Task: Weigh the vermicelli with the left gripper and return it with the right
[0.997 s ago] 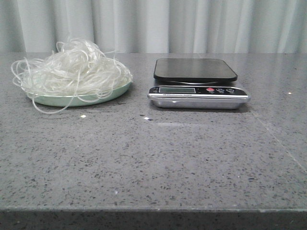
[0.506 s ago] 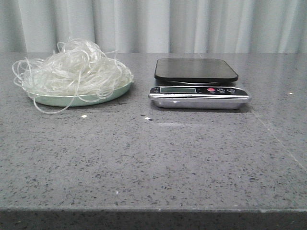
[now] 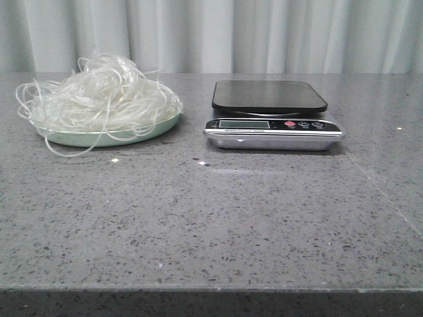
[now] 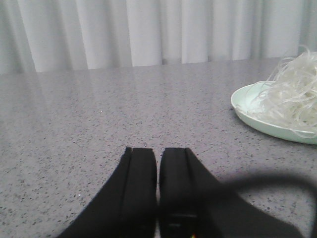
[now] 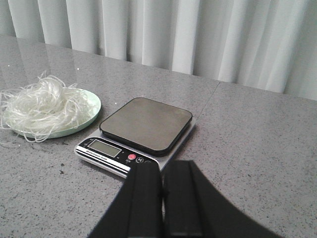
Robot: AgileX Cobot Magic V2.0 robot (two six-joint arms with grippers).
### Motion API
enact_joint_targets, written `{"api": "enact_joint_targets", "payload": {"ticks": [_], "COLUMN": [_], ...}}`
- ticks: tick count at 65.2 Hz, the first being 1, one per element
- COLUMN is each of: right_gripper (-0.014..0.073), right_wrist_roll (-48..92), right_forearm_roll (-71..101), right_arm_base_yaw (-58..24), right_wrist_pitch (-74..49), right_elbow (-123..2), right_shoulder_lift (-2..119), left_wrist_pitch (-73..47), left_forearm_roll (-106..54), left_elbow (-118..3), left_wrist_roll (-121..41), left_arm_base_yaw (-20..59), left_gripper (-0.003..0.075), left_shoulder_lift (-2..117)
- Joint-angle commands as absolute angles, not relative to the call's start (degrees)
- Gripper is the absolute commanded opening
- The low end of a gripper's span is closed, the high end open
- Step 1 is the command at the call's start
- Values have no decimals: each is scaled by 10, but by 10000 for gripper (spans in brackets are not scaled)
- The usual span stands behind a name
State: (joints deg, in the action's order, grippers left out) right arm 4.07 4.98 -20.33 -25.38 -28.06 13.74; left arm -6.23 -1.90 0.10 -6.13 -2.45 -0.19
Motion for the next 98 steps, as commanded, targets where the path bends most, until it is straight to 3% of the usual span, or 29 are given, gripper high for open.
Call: {"api": "enact_joint_targets", "payload": {"ticks": [1,70,78,90,98], "right_gripper": [179,179,179,179,179], "right_wrist_roll": [45,45,45,45,45], "right_forearm_roll": [44,44,32,46,46], "right_arm_base_yaw": [-201,-198,-159,-69,-54], "right_wrist_pitch": [-213,-209,-146,61,154], "right_elbow": [-296,-287,-252,-135,-70], "right_shoulder_lift": [142,141,141,141,134], "left_wrist_pitch": [21,15,15,15,15], "left_forearm_roll": [-25,-25,-25,-25,-25], "left_elbow": [6,6,6,6,6], "left_wrist_roll": [-60,-60,-60,-60,-60], "left_arm_base_yaw": [-36,-37,-37,-37,-37], "left_gripper": [145,145,145,145,145], "left_shoulder_lift": [-15,-14,-14,-14,-14]}}
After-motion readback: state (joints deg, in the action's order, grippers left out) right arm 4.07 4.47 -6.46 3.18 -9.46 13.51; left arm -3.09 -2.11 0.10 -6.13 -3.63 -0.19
